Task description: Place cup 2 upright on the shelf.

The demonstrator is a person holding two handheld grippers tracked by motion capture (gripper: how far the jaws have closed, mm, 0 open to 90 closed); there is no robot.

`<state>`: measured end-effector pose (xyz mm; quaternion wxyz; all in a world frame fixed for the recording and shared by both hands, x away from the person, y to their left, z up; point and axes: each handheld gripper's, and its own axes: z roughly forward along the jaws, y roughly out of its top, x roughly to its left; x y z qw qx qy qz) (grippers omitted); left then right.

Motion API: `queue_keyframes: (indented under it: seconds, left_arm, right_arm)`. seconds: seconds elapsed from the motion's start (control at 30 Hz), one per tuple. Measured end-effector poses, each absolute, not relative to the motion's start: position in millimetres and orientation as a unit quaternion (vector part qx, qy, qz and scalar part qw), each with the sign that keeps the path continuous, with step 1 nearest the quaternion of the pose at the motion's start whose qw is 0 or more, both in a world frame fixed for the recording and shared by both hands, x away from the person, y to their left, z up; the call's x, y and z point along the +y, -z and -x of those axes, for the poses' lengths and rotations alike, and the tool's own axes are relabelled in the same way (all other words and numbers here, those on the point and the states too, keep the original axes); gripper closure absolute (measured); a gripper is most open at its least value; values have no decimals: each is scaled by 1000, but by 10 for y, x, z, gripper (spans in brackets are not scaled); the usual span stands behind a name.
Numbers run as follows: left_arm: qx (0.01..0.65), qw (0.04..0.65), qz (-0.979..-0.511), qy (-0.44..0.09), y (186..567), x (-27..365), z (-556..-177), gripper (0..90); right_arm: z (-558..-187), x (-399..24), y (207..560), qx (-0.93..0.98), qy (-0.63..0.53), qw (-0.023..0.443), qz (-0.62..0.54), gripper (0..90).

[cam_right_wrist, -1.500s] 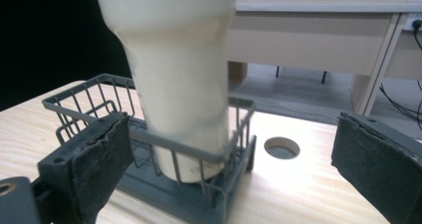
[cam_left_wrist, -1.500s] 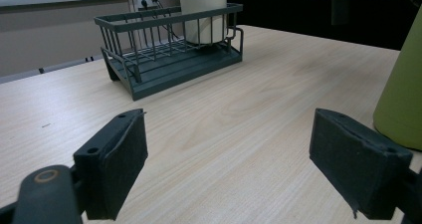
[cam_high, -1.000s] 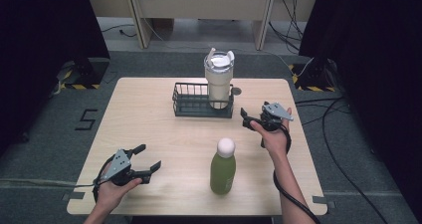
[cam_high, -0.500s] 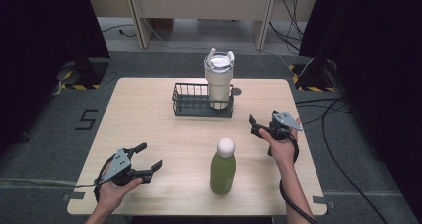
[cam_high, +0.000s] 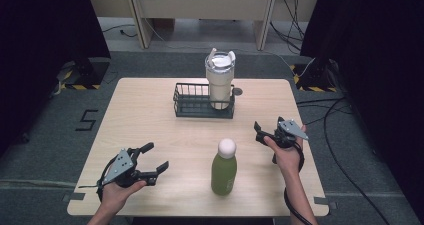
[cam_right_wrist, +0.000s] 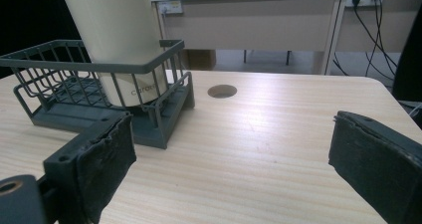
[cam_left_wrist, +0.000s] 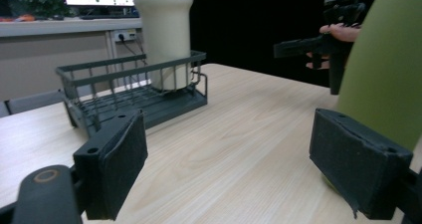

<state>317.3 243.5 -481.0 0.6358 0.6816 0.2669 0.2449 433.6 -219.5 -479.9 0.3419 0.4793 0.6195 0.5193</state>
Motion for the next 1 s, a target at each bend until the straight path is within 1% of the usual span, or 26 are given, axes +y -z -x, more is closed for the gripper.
queue_keyframes:
  seconds: [0.43, 1.0]
  left_arm:
    - [230, 645, -690, -233, 4676, 2208, -3131, 146]
    - [179, 657, -704, -201, 4548, 1811, -3116, 146]
  right_arm:
    - [-4258, -2247, 4904, 619, -513, 339, -488, 47]
    - [-4229, -2274, 4935, 617, -510, 339, -494, 47]
